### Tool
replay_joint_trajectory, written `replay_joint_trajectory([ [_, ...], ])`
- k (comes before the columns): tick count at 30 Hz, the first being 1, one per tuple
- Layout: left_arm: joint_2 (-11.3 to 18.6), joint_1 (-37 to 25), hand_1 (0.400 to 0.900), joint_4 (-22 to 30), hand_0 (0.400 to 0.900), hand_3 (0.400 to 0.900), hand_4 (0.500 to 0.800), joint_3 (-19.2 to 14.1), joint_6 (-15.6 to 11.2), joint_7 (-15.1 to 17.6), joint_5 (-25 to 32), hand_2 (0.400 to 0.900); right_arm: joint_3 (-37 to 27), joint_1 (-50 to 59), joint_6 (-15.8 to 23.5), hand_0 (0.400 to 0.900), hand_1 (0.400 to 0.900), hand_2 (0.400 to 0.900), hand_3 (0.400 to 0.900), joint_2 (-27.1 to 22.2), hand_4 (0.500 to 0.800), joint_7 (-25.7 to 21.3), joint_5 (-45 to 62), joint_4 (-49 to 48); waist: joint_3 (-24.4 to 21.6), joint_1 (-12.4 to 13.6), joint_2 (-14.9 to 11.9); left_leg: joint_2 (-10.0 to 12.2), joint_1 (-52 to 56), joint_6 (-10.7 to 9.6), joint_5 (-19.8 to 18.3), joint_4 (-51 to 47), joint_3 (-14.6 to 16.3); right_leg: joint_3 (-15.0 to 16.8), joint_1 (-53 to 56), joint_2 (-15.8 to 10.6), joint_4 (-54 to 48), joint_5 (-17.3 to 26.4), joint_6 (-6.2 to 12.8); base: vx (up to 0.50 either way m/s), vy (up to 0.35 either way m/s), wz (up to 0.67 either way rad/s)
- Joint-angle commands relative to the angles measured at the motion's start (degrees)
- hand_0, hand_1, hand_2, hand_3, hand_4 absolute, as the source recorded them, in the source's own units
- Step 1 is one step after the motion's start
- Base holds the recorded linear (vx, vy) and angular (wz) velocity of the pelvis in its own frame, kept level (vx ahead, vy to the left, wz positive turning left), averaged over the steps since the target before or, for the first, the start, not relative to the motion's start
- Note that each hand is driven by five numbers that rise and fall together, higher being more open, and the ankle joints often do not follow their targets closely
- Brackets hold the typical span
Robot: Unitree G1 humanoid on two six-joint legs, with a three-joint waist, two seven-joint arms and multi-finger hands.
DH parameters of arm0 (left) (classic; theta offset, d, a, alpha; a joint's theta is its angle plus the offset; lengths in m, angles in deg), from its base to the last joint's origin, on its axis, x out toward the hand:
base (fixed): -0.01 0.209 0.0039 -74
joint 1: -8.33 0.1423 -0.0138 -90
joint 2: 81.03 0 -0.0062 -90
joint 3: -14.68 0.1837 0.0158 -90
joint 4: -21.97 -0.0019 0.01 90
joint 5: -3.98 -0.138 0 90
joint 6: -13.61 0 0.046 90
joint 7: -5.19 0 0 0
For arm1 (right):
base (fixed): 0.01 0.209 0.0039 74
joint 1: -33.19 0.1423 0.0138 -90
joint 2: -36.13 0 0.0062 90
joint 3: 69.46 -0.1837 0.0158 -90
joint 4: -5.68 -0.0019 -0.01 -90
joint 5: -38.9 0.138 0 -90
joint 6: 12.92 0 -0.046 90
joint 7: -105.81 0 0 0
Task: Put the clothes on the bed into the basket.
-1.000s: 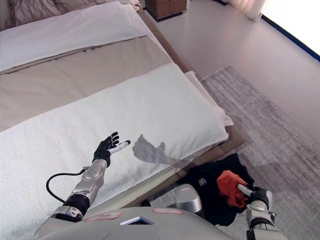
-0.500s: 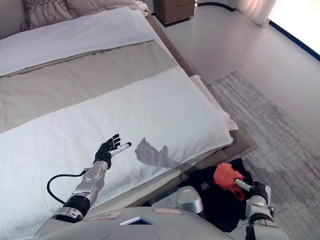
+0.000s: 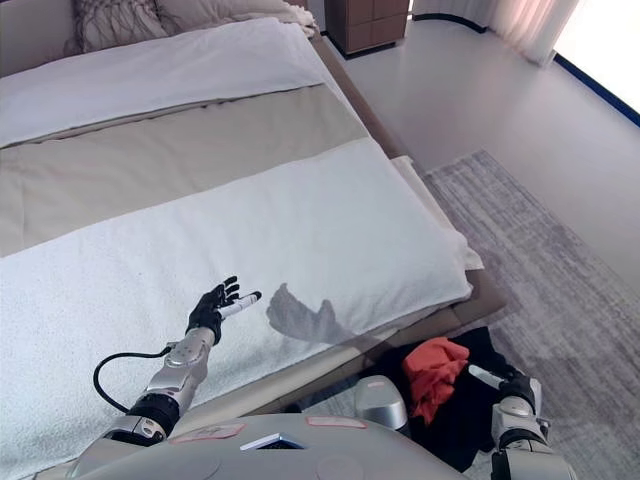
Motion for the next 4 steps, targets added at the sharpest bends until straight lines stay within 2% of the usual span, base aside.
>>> replay_joint_trajectory([
  [1,1.9,-4.6,0.900,1.0,0.900,0.900,0.800,-3.7,-3.1,1.9,0.1,0.900,0.3,3.9,1.8,0.900,0.900,0.900,0.900,-3.4,0.800,-2.2,-0.2,-1.5,0.6,0.5,-0.9,0.8,-0.1,-0.6,-2.6,1.8,2.3,-1.3,6.3,-1.4,0.4,-5.2,2.47,0.00,0.000,0.00],
  [4,2.0,-3.7,0.900,0.2,0.900,0.900,0.800,-5.3,-3.1,2.3,0.0,0.900,0.5,3.6,2.3,0.900,0.900,0.900,0.900,-2.9,0.800,-3.2,-1.6,-9.1,0.6,0.6,-1.0,0.9,-0.2,-0.6,-2.5,1.9,2.4,-1.3,6.2,-1.4,0.5,-5.2,2.52,0.00,0.000,0.00],
])
